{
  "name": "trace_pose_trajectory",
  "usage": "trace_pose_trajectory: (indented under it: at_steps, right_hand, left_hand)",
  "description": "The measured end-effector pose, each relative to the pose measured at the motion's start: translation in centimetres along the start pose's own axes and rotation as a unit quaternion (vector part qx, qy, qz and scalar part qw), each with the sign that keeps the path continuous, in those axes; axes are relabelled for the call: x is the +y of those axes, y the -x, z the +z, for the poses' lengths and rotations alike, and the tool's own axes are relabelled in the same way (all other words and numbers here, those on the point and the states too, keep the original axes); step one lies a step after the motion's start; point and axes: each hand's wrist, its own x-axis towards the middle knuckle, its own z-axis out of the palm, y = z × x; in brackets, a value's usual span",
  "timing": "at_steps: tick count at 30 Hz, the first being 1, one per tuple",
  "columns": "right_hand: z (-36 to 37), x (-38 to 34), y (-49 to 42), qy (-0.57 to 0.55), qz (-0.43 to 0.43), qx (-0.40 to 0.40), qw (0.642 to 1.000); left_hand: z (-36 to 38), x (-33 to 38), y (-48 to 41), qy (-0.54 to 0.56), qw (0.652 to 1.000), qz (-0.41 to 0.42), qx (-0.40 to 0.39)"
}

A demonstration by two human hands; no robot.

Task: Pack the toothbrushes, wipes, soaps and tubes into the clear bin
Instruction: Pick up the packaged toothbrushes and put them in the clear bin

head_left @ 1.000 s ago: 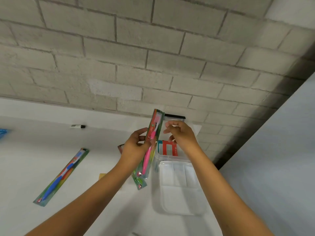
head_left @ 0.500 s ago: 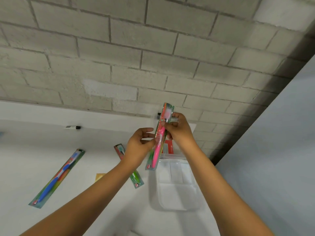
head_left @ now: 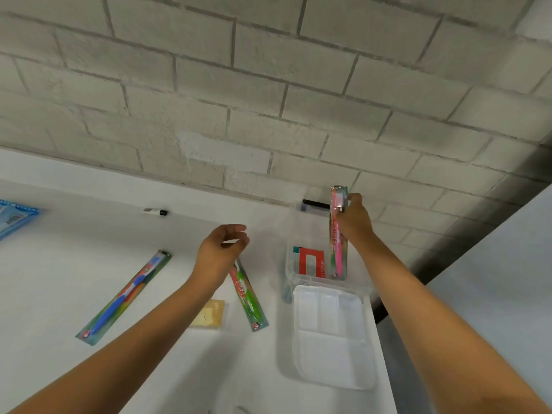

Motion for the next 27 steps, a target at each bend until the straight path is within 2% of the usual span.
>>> trace_pose_trajectory:
  at_steps: [7,10,20,27]
  right_hand:
    - [4.1,3.9,-0.5,0.050,0.089,-0.058,0.993]
    - [5.0,5.1,-0.8,0.052,0.107,-0.059,0.991]
    - [6.0,5.8,0.0,0.159,0.004,-0.032,0.987]
    - [4.4,3.3,0.6,0.101,-0.033,-0.001,0.994]
  left_hand:
    - [-0.8,-1.7,-0.4,0.005,1.000,-0.013,-0.007]
    - [-0.9,-2.1,-0.7,-0.001,1.000,-0.019,-0.016]
    - [-0.7,-2.3,-0.9,0.005,0.999,-0.015,-0.041]
    - [-1.9,-2.3,-1.1,0.010,0.999,-0.002,-0.034]
